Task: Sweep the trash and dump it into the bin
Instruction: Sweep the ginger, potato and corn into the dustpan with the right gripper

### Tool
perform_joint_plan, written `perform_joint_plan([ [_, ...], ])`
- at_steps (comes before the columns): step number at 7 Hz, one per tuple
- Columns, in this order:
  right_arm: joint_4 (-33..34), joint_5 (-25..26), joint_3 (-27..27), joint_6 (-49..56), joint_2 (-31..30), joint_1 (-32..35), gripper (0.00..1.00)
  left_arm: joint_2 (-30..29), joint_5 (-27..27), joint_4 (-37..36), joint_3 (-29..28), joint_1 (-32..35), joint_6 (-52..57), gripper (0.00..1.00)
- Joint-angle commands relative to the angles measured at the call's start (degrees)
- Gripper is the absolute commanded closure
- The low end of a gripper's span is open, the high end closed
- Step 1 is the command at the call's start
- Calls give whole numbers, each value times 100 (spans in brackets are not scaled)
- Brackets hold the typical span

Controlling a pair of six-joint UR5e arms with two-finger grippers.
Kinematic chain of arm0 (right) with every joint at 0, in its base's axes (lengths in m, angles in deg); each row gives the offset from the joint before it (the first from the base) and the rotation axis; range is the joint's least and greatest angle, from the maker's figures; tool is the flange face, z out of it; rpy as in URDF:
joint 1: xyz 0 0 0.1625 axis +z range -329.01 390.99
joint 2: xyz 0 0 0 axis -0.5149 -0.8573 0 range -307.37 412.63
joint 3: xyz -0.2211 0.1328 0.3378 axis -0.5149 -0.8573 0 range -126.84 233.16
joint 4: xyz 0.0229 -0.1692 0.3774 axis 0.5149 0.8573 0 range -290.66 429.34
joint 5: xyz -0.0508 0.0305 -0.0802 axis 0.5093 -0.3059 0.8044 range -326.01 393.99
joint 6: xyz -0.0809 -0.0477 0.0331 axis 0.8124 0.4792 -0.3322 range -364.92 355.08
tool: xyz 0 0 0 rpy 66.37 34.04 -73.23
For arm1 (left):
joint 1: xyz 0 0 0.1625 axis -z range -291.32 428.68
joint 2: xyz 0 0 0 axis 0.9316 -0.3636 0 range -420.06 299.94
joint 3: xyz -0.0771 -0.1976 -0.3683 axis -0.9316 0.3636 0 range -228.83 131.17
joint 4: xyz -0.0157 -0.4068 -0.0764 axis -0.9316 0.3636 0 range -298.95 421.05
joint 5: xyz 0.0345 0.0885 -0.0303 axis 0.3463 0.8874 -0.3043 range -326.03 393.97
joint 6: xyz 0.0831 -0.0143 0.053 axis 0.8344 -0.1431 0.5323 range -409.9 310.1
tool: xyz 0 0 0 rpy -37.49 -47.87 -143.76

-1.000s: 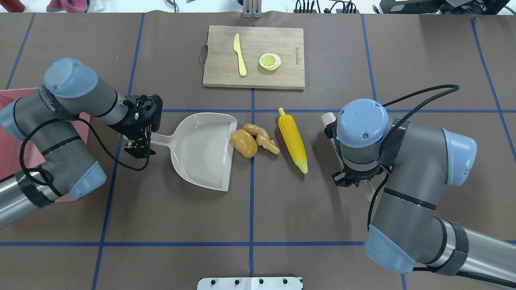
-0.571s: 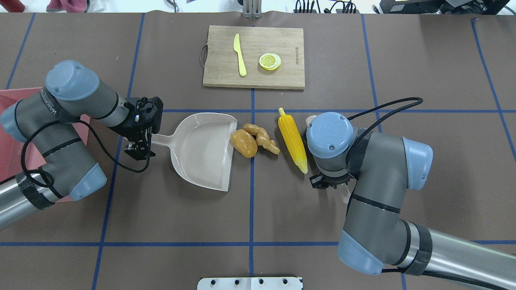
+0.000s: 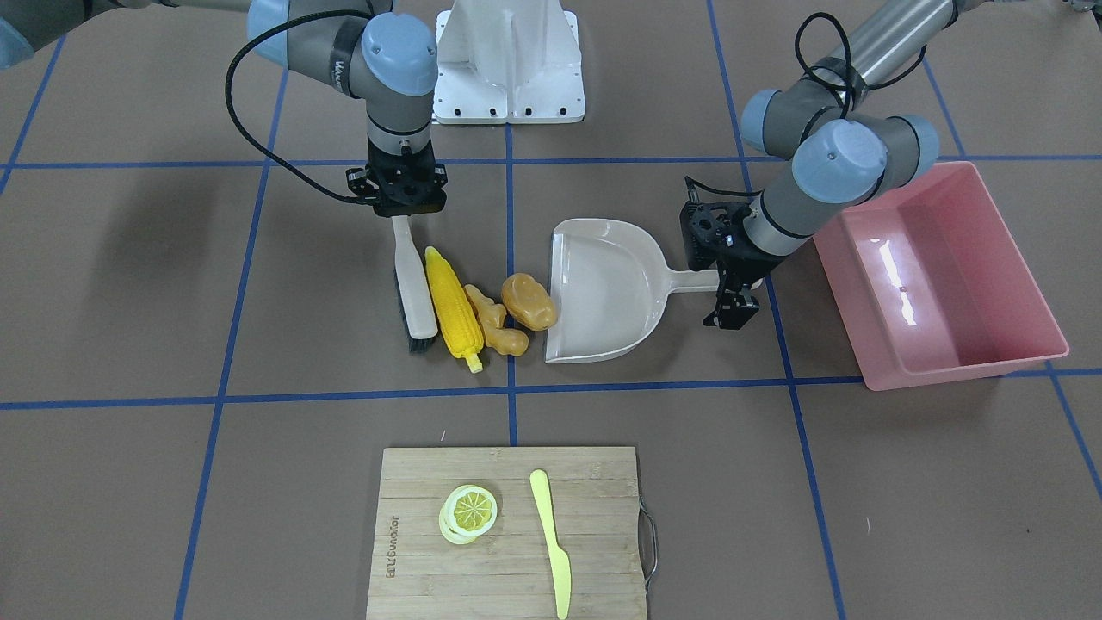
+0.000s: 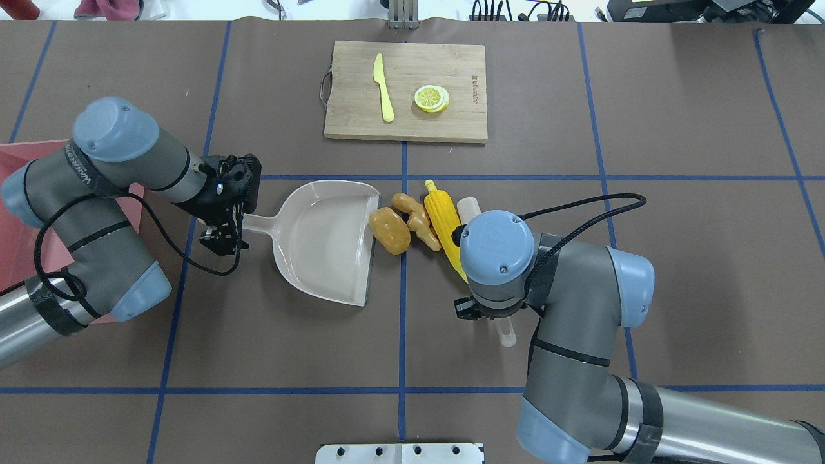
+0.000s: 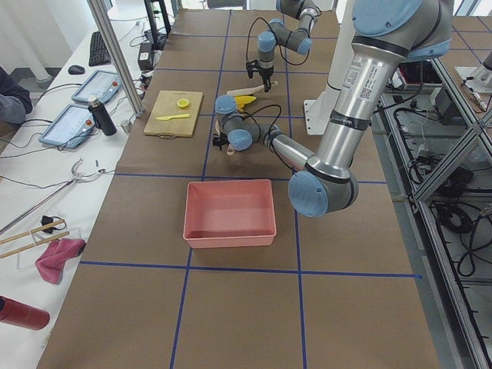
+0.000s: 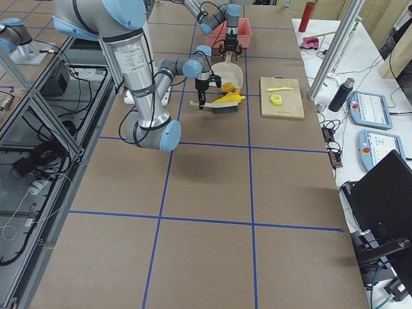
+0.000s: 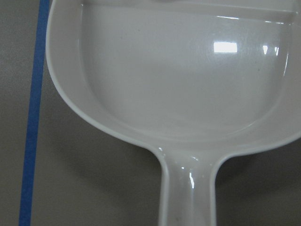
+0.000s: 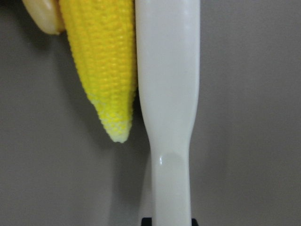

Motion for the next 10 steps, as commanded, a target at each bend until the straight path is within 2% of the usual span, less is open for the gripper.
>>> perform_joint_plan([
  [1, -317, -37, -277, -178, 345, -75, 100, 2, 20, 2, 10, -3, -4, 3],
  [4, -1177, -230, -1031, -740, 951, -119, 100, -7, 20, 2, 10, -3, -12, 3],
  [6, -1249, -388, -955, -1038, 1181, -128, 100, 2, 20, 2, 10, -11, -4, 3],
  [8, -2107, -433, -1068, -1556, 1208, -242, 100, 10, 20, 2, 19, -11, -13, 3],
  [10, -2645, -398, -1182, -1863, 1295, -286, 100, 10, 29, 2, 19, -11, -13, 3],
])
